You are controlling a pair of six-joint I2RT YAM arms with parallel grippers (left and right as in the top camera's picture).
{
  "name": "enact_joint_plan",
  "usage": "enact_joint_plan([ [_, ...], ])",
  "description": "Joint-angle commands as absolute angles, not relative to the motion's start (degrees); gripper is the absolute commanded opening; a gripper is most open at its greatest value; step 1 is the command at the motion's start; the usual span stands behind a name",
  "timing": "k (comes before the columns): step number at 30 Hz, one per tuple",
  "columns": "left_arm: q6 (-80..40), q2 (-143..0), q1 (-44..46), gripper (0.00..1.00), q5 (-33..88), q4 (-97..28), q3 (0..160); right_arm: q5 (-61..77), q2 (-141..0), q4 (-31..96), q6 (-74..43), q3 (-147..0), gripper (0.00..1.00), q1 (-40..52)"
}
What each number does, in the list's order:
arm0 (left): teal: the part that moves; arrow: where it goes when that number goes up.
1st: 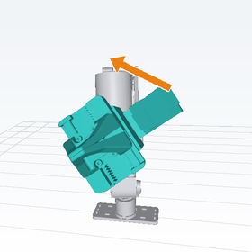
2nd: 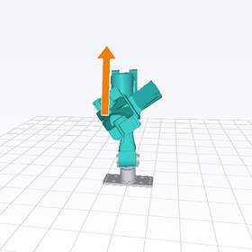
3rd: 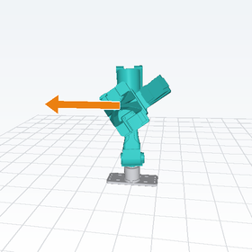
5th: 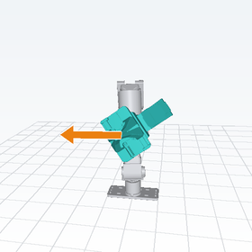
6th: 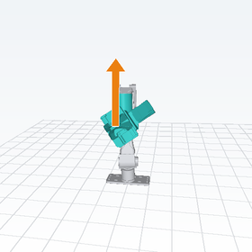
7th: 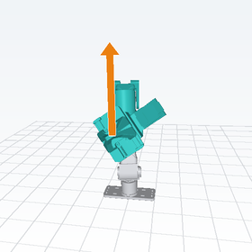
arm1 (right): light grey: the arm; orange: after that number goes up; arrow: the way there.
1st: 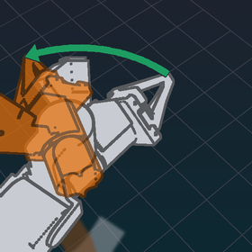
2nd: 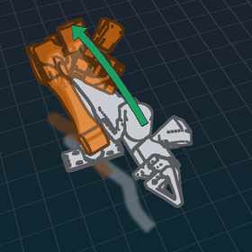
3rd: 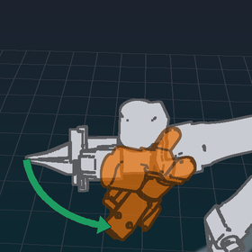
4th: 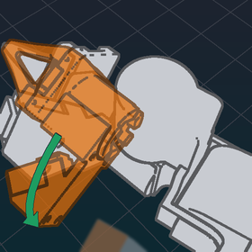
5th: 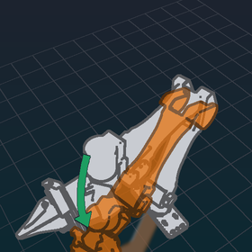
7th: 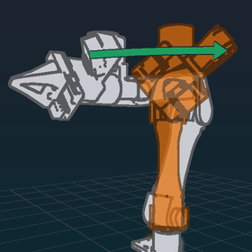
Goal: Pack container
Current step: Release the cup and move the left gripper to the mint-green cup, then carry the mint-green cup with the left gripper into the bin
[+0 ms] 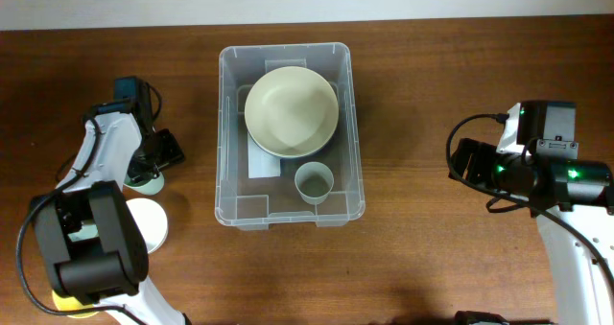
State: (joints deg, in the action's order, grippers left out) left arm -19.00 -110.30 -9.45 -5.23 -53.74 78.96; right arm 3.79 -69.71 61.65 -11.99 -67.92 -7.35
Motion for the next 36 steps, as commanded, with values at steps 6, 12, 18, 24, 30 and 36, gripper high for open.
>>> enact_joint_plan([
  [6,-17.6,-110.2,-9.8,0.08,-4.2,-55.4,82.7,3.9,-69.5,61.7,-12.3,-68.1,0.99,-7.2],
  [12,-17.6,-109.9,-6.6,0.01,-4.3,-64.1,92.8,3.8,-69.5,61.6,-12.3,-68.1,0.99,-7.2],
  [18,-17.9,-104.4,2.3,0.01,-4.3,-74.1,106.5,3.9,-69.5,61.7,-11.0,-68.1,0.99,-7.2],
  [24,-21.1,-97.4,17.7,0.01,-4.0,-76.6,110.2,3.9,-69.5,61.7,-11.0,-68.1,0.99,-7.2],
  [30,-25.5,-98.5,30.5,0.01,-2.7,-77.2,109.5,3.9,-69.5,61.7,-11.0,-68.1,0.99,-7.2],
  [36,-27.8,-103.1,36.4,0.01,2.2,-76.6,109.5,3.9,-69.5,61.8,-11.0,-68.1,0.99,-7.2],
])
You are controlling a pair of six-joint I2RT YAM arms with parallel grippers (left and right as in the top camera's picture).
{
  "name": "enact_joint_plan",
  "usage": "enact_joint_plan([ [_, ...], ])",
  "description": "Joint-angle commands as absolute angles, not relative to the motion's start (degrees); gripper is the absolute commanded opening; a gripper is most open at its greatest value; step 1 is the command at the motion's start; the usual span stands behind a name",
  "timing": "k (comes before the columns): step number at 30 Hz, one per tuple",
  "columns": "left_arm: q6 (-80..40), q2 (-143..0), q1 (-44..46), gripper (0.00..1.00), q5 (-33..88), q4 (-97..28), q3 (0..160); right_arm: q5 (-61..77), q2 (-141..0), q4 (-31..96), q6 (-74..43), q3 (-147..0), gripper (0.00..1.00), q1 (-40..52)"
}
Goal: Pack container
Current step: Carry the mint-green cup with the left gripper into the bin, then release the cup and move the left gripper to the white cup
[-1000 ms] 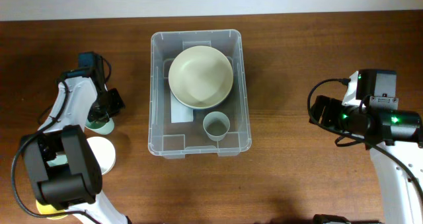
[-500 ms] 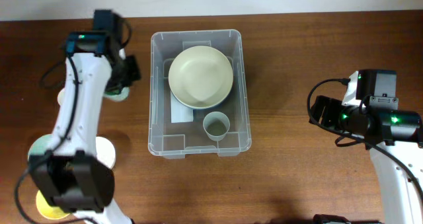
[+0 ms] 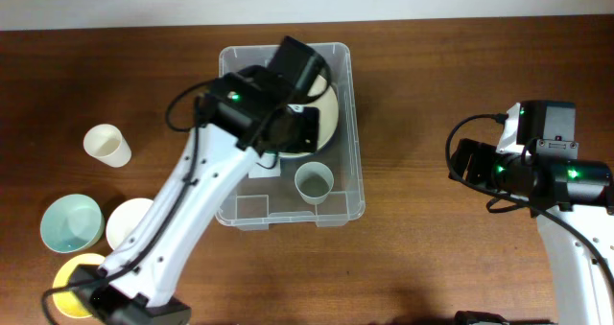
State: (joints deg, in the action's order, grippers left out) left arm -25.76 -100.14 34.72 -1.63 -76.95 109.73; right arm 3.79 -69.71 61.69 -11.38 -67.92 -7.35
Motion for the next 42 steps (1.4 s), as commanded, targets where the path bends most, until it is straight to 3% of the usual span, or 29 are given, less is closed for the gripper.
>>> enact_joint_plan([
  [1,-27.8,-104.5,37.4,0.01,2.9,-76.3,109.5,3.9,-69.5,61.9,-11.0,-68.1,0.99,-7.2],
  [20,-27.4,-113.5,40.9,0.02,5.1,-77.1,109.5,3.9,-69.5,62.2,-11.0,-68.1,0.99,-7.2],
  [21,-27.4,-113.5,40.9,0.06,5.1,-77.1,109.5,3.9,-69.5,62.2,-11.0,-68.1,0.99,-7.2],
  [22,-27.3,-113.5,40.9,0.41,5.1,-77.3,109.5,3.9,-69.5,62.3,-11.0,-68.1,0.99,-7.2],
  [23,-27.3,-113.5,40.9,0.49,5.1,-77.3,109.5,3.9,-69.5,62.3,-11.0,-68.1,0.99,-7.2],
  [30,-27.3,-113.4,39.0,0.54,3.2,-77.6,109.6,3.9,-69.5,62.4,-11.0,-68.1,0.99,-7.2],
  [34,-27.4,-111.7,32.6,0.54,-3.0,-78.3,109.6,3.9,-69.5,62.4,-11.0,-68.1,0.99,-7.2],
  [40,-27.4,-104.2,9.6,0.56,-6.9,-78.2,109.6,3.9,-69.5,62.6,-11.0,-68.1,0.99,-7.2],
  [42,-27.3,-103.4,0.8,0.70,-7.0,-77.6,109.6,3.9,-69.5,62.6,-11.0,-68.1,0.99,-7.2],
])
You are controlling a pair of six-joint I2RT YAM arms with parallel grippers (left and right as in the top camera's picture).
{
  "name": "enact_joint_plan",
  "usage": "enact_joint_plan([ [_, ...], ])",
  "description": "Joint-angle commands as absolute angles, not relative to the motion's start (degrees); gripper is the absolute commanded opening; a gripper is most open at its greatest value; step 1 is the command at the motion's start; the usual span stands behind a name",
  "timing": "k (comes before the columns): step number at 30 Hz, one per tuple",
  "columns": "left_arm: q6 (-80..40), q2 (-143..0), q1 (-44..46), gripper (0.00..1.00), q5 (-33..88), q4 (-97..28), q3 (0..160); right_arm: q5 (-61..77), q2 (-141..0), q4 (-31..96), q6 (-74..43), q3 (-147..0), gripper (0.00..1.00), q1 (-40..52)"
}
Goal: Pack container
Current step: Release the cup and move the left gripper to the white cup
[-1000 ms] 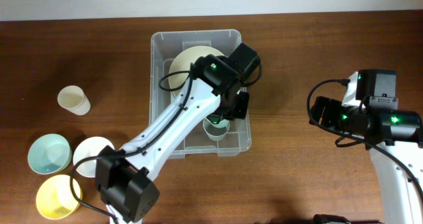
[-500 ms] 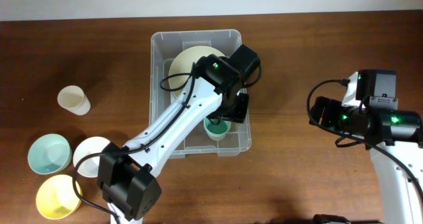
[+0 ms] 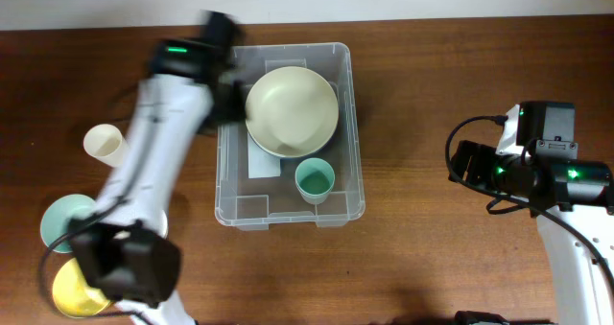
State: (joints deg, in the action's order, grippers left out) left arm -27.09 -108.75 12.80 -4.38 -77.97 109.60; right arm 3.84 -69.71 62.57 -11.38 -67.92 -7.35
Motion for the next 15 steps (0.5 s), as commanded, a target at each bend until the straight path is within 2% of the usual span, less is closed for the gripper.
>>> enact_joint_plan([
  [1,-26.3,-103.6,-3.0,0.70,-7.0,-76.9,109.6,3.9,-69.5,62.5,-11.0,-68.1,0.99,-7.2],
  [4,-21.6,-107.4,-12.2,0.70,-6.9,-74.4,109.6,3.9,-69.5,62.3,-11.0,-68.1,0.99,-7.2],
  [7,-18.8,-112.6,-15.8,0.70,-6.9,-73.0,109.6,3.9,-69.5,62.4,-11.0,-68.1,0.99,-7.2],
  [15,-17.6,-124.2,-17.4,0.71,-6.5,-68.6,109.6,3.9,-69.5,62.4,-11.0,-68.1,0.99,-7.2],
])
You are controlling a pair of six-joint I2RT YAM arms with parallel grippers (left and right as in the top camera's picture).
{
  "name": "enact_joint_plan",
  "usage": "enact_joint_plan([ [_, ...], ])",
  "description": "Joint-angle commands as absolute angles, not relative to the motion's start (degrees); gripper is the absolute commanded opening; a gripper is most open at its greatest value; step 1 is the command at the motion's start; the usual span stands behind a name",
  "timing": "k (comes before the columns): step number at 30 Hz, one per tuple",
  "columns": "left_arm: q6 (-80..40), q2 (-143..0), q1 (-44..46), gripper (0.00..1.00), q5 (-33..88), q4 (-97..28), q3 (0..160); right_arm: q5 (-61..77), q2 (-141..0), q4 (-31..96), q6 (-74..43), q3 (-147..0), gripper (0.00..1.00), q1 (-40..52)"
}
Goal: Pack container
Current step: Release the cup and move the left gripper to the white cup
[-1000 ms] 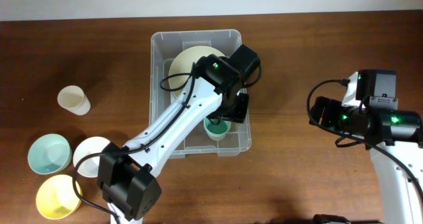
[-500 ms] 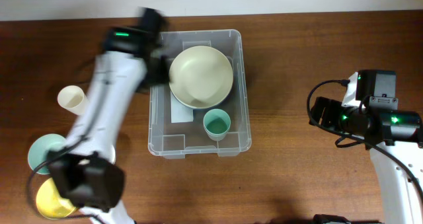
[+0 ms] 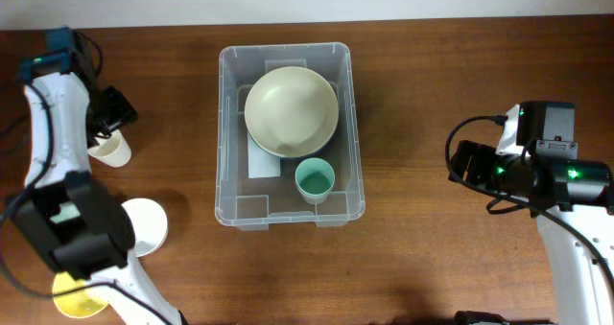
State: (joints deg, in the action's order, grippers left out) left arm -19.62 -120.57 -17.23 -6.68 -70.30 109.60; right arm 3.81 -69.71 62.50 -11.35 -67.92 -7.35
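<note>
A clear plastic container (image 3: 230,95) stands mid-table. Inside it lie a large cream bowl (image 3: 291,111) and, nearer the front, a green cup (image 3: 314,180) nested upright in another cup. At the far left a cream cup (image 3: 113,150) stands on the table. My left gripper (image 3: 108,122) hangs just above that cup's far rim; its fingers are hidden under the wrist. My right gripper (image 3: 462,164) rests at the right, far from the container, its fingers not distinguishable.
A white bowl (image 3: 146,224) and a yellow bowl (image 3: 72,296) sit at the front left, partly under my left arm's base. A white label lies on the container floor (image 3: 264,164).
My left arm has moved from the container's far left corner to the far left of the table, above the cream cup. The right arm has not moved.
My left gripper was first down at a mint-green cup on the left of the table. Then it was over the container beside the cream bowl. After that a green cup stood nested in the container's cup, with the arm at the container's edge. Now it is over the cream cup.
</note>
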Motion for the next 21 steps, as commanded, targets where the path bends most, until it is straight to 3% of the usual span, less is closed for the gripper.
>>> enact_joint_plan([
  [1,-17.0,-125.1,-17.4,0.71,-5.8,-68.0,109.6,3.9,-69.5,62.4,-11.0,-68.1,0.99,-7.2],
  [5,-16.8,-127.9,-17.4,0.70,-5.4,-67.3,109.6,3.9,-69.5,62.4,-11.0,-68.1,0.99,-7.2],
  [8,-16.8,-128.8,-17.4,0.60,-5.5,-67.2,109.6,3.9,-69.5,62.4,-11.0,-68.1,0.99,-7.2],
  [11,-16.8,-128.9,-17.4,0.42,-5.4,-67.5,109.6,3.9,-69.5,62.4,-11.0,-68.1,0.99,-7.2],
  [14,-16.8,-128.9,-17.4,0.13,-5.5,-67.9,109.6,3.9,-69.5,62.4,-11.0,-68.1,0.99,-7.2],
  [18,-16.8,-128.9,-17.4,0.01,-5.5,-68.1,109.6,3.9,-69.5,62.4,-11.0,-68.1,0.99,-7.2],
  [21,-16.8,-128.9,-17.3,0.01,-5.5,-68.2,109.8,3.9,-69.5,62.4,-11.0,-68.1,0.99,-7.2],
])
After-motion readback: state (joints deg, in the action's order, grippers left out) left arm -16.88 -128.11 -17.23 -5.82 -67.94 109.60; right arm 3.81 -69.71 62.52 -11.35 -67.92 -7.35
